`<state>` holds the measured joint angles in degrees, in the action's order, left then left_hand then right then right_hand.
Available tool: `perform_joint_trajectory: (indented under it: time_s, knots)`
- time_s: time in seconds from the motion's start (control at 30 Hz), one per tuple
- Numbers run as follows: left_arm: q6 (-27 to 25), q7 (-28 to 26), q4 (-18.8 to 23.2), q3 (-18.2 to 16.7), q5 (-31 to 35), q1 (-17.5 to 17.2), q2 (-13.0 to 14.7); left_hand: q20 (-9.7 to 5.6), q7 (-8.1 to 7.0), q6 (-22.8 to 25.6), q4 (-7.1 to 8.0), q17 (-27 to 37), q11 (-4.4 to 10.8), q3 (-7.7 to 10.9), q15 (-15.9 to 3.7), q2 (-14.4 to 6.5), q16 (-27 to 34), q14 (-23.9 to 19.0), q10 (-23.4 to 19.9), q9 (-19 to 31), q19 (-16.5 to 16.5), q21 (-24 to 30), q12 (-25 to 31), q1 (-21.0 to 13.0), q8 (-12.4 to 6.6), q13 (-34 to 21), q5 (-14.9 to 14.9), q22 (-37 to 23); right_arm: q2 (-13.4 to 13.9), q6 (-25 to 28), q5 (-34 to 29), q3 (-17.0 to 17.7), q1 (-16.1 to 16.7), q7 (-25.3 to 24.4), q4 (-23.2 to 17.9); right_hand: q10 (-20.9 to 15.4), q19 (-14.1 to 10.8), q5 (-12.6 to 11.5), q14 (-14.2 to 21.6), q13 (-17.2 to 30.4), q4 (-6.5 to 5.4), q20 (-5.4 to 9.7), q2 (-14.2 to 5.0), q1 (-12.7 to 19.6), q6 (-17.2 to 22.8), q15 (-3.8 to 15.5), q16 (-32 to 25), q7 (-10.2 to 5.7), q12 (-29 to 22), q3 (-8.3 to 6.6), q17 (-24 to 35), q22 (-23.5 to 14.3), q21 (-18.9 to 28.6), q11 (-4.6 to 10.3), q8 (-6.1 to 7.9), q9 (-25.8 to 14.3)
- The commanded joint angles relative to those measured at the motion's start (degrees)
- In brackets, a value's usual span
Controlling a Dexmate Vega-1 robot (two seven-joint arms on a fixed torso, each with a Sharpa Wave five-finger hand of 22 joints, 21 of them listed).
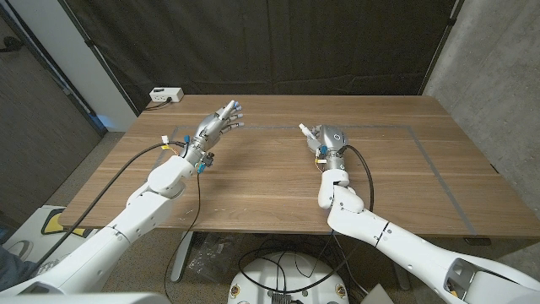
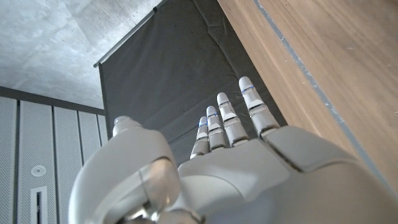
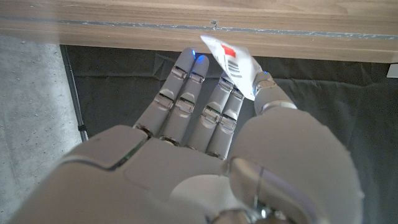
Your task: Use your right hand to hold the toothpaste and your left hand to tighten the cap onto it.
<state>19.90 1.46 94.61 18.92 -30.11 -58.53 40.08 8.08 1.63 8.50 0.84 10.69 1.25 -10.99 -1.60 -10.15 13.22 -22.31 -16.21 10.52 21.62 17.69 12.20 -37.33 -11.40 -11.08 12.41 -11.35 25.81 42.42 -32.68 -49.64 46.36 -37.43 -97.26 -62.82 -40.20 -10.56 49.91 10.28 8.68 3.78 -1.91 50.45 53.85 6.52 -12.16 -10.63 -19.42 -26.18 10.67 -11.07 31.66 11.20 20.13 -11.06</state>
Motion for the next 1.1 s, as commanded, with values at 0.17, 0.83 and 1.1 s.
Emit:
perform_joint_trajectory:
  time_s: [0.17,0.83,1.1]
  knots:
    - [0.86,3.54,-0.46,1.94,0.27,2.73,-0.84,-1.44,-0.69,0.80,1.29,0.75,0.04,1.93,1.10,-0.24,1.46,-5.10,-5.57,0.40,2.21,1.50,1.79,0.03,-0.34,-0.36,-1.12,-0.71,-0.15,-5.92,2.31,3.71,2.32,-4.68,-2.43,-1.04,-0.66,0.22,0.80,0.13,-0.13,3.16,-0.88,0.58,0.67,4.08,0.01,0.10,0.20,-0.43,0.12,-0.31,0.34,-0.39,0.15,-0.29]
    - [0.13,9.27,-2.70,6.36,3.38,9.52,-1.46,1.21,-1.72,0.58,6.12,0.54,-1.74,1.32,4.22,1.92,-3.49,15.64,5.44,0.33,-16.72,-5.83,-1.87,6.50,0.25,-0.70,-1.20,-0.08,-2.35,-16.58,4.10,8.30,4.78,-12.81,-4.40,-2.79,1.14,0.41,4.85,0.16,0.10,3.97,-1.03,1.16,2.58,5.21,-0.28,-0.01,0.88,-1.10,-0.10,-0.34,0.37,-0.22,0.34,-0.33]
    - [1.07,14.23,-5.28,8.88,3.71,13.21,-2.56,1.08,-1.16,-1.69,7.25,0.51,-2.72,-0.98,5.33,3.63,-3.40,22.92,12.91,0.30,-22.51,-6.82,-1.92,10.05,0.73,-0.45,-0.70,0.04,-3.92,-20.24,5.23,8.89,4.94,-14.35,-2.67,-3.17,1.26,0.44,5.06,0.17,0.06,4.07,-1.13,1.22,2.73,5.34,-0.08,-0.01,1.02,-1.24,-0.12,-0.34,0.47,-0.05,0.28,-0.33]
